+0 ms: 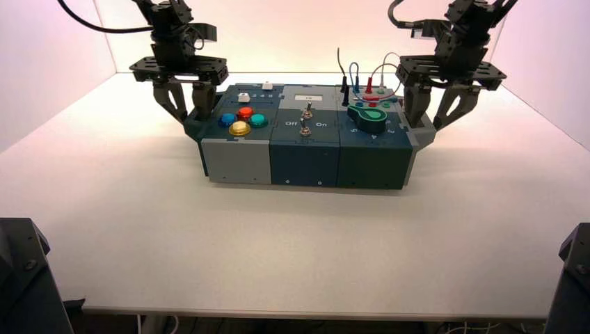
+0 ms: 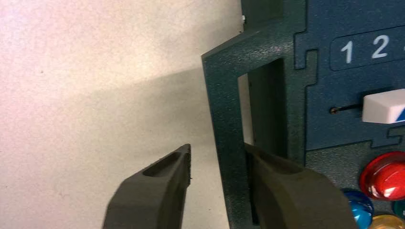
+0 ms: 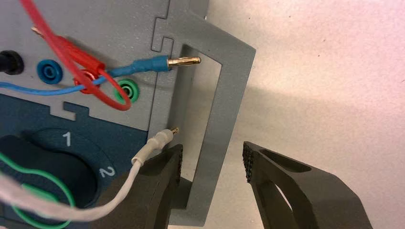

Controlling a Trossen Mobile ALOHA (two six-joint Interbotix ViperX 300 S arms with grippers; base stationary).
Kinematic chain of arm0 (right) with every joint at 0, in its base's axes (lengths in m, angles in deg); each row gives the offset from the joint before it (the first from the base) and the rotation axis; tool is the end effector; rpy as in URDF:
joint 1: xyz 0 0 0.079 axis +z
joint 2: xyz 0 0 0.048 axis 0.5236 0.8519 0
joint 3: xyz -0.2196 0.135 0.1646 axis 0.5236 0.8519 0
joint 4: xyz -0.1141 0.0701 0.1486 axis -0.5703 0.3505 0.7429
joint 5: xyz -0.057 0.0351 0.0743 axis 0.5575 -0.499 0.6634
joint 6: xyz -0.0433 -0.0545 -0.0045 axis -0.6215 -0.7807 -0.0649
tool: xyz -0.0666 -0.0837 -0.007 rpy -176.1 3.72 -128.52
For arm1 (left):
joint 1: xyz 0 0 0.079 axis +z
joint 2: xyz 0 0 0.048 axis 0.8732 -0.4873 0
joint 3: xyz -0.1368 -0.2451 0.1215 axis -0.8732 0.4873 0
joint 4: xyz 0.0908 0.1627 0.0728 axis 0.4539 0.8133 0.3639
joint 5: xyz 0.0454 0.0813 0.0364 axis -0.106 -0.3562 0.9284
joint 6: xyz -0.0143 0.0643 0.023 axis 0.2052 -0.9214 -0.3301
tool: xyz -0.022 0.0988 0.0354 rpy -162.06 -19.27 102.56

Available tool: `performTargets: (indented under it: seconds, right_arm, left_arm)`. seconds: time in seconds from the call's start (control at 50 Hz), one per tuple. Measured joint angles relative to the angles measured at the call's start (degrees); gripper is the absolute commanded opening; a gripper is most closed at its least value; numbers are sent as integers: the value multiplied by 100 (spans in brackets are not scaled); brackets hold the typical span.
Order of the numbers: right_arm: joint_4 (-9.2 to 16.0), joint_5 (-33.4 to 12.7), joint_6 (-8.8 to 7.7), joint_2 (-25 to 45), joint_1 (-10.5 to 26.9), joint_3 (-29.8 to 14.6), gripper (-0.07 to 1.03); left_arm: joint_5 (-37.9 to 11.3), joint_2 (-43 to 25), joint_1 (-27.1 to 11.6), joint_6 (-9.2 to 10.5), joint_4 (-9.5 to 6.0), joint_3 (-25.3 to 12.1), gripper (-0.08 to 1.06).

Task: Move the box to the left.

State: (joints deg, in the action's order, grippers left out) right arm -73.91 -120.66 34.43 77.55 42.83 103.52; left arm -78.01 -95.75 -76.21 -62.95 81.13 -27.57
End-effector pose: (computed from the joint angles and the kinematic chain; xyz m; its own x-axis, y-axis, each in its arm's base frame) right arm 0.3195 0.0777 0.0132 0.1326 0.1067 -0.9854 -0.1418 0.9860 0.0877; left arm 0.3521 -0.1053 -0.0011 0.0600 -0.0645 -0.9961 0.2349 0.9708 -0.0488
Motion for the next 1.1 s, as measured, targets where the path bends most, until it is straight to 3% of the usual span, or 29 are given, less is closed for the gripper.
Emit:
performTargets:
  seconds: [0.3,0.68,1.1]
  right_arm:
    - [97,9,18,176,202,-149,67]
    - [290,0,62,325,615,-352,67]
    - [316,-44,281,686,1213,-861,67]
  left_arm:
    - [-18,-18,62,-9,9,-9,51]
    - [-79,-18,554,-97,0,-9,51]
    - [-114,-18,1354,-501,9,-105,51]
